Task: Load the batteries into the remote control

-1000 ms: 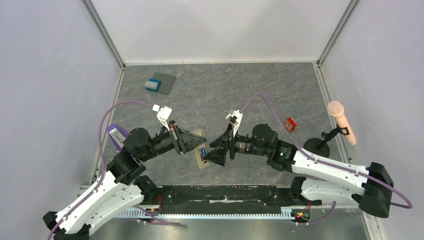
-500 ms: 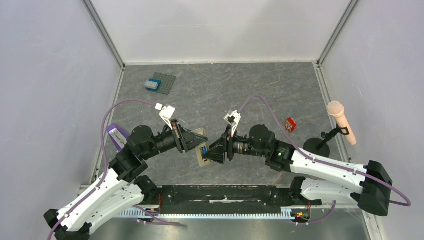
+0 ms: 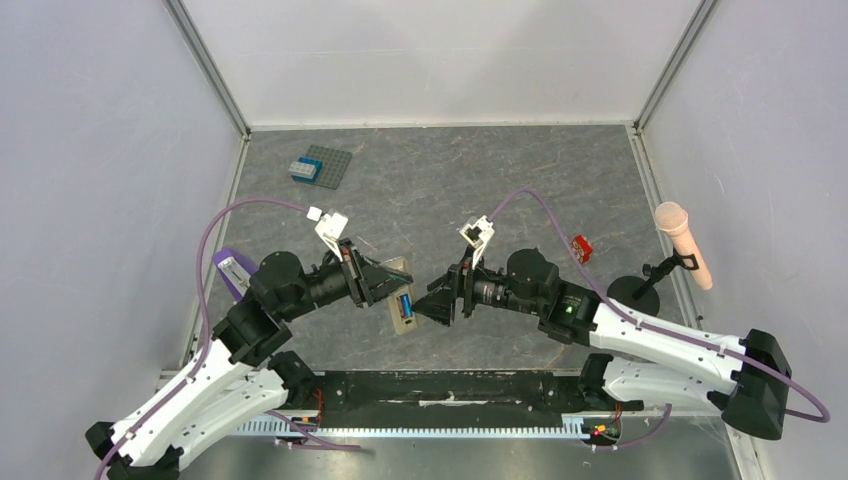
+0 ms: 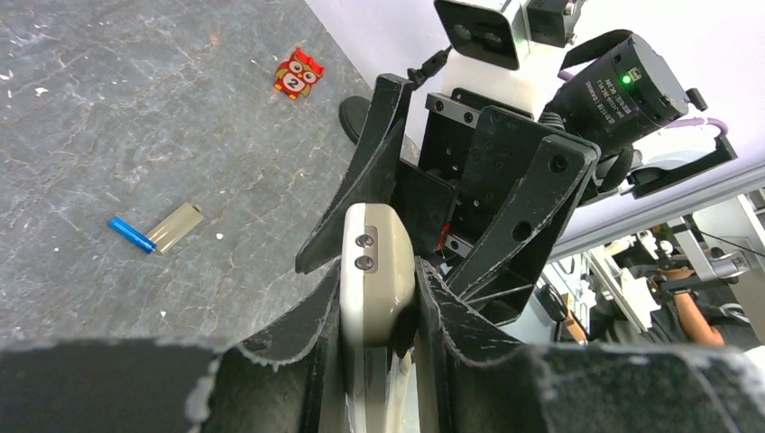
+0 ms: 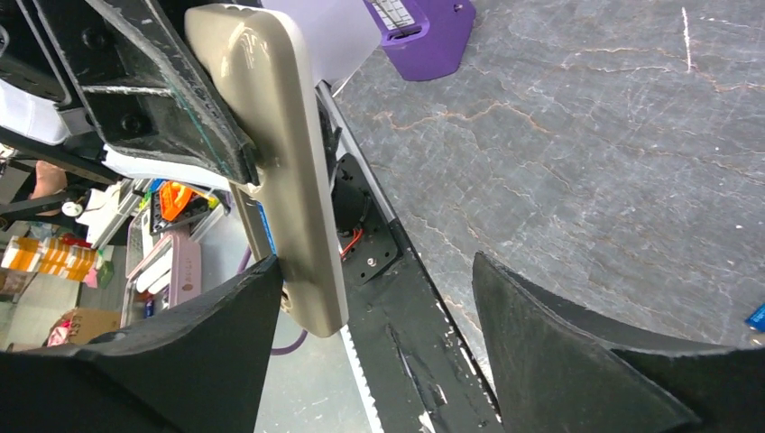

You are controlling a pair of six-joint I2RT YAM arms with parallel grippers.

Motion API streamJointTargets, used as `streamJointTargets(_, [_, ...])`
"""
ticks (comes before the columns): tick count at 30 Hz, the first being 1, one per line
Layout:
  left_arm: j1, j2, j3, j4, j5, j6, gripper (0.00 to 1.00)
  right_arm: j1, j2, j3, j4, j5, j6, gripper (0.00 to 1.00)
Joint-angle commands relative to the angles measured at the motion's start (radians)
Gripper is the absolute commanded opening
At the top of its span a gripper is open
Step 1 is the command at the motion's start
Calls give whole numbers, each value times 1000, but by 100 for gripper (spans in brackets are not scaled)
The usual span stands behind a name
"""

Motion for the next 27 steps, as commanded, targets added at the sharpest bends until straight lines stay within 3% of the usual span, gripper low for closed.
streamJointTargets(1, [-2,-14,40,-18,-34,28,2,-10,-23,11,-2,23,0,82])
streamJointTargets(8, [-3,-51,27,-168,-303,14,2,-20,-37,13,-94,100,-30,84])
streamJointTargets(14, [-2,-99,-21,-293,-519,-33,2,-28,125,67,-358,401,-167,69])
streamJointTargets(23, [-2,-183,-142,-293,-587,-117,2,-28,505,248,-434,600,-217,49])
streamJointTargets(27, [-2,-194,-167,-291,-583,-124,2,-31,604,299,-433,651,-235,47])
